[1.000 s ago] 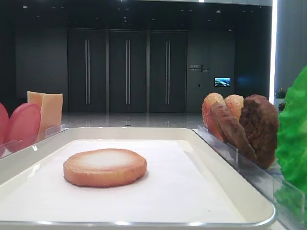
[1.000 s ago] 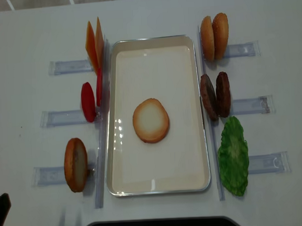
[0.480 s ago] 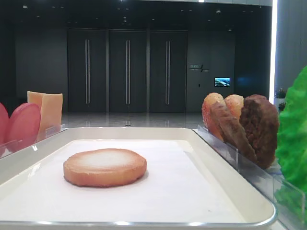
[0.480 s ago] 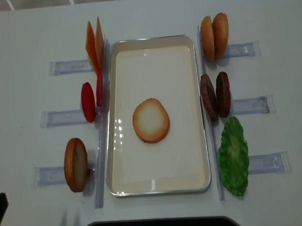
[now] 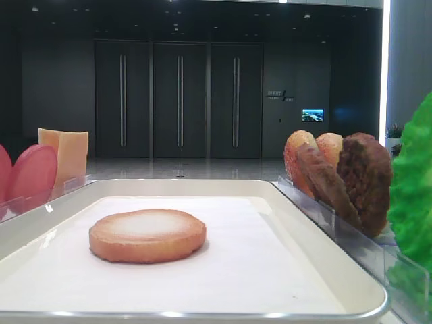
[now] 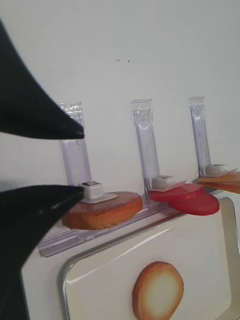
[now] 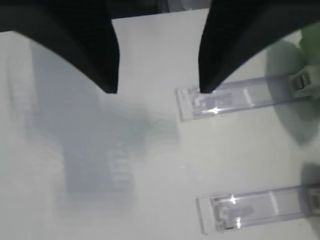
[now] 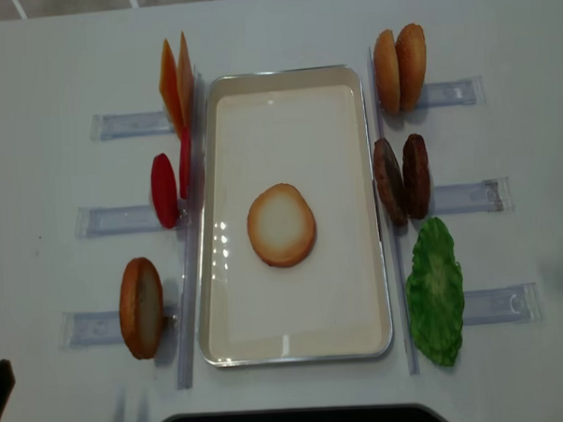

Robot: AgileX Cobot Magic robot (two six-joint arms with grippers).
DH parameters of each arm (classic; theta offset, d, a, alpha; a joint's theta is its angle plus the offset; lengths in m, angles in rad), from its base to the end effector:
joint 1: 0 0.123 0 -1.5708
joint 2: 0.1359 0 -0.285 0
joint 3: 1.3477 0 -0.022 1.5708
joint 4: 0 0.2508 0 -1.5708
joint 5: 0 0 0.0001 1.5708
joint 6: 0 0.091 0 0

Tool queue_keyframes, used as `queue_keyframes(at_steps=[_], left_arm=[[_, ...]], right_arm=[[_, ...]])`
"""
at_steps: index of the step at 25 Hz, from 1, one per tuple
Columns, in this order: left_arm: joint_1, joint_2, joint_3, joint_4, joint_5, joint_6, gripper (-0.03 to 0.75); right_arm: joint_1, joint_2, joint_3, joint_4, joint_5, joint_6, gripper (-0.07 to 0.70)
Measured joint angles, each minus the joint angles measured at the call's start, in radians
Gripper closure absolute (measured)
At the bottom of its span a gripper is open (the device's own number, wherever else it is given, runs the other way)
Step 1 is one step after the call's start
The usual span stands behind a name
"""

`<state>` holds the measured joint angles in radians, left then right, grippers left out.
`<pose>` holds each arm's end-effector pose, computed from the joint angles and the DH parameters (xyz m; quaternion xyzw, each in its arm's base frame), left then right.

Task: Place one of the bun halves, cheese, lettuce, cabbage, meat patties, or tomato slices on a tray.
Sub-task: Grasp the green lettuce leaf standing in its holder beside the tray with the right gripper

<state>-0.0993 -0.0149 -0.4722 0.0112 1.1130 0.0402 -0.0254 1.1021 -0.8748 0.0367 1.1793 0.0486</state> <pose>-0.0061 0.0015 0.2654 0.0603 0.8677 -0.0090 0.4934 0.1809 -0.0015 0.2910 0.0415 0.9911 0.0192 0.1251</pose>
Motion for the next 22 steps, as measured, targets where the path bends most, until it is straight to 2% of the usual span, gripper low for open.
queue_keyframes(at_steps=[3,8,11,16,22], left_arm=[[0.0,0.0,0.0,0.0,0.0,0.0,0.475],[0.0,0.0,0.0,0.0,0.0,0.0,0.491],[0.0,0.0,0.0,0.0,0.0,0.0,0.506],[0.0,0.0,0.0,0.0,0.0,0.0,0.521],[0.0,0.0,0.0,0.0,0.0,0.0,0.559]], right_arm=[[0.133,0.018,0.0,0.019,0.008,0.1,0.282],[0.5,0.091,-0.042,-0.026,0.002,0.388,0.282],[0.635,0.158,-0.11,-0.053,0.002,0.488,0.282],[0.724,0.237,-0.168,-0.054,-0.005,0.555,0.282],[0.735,0.304,-0.143,-0.066,-0.011,0.561,0.282]])
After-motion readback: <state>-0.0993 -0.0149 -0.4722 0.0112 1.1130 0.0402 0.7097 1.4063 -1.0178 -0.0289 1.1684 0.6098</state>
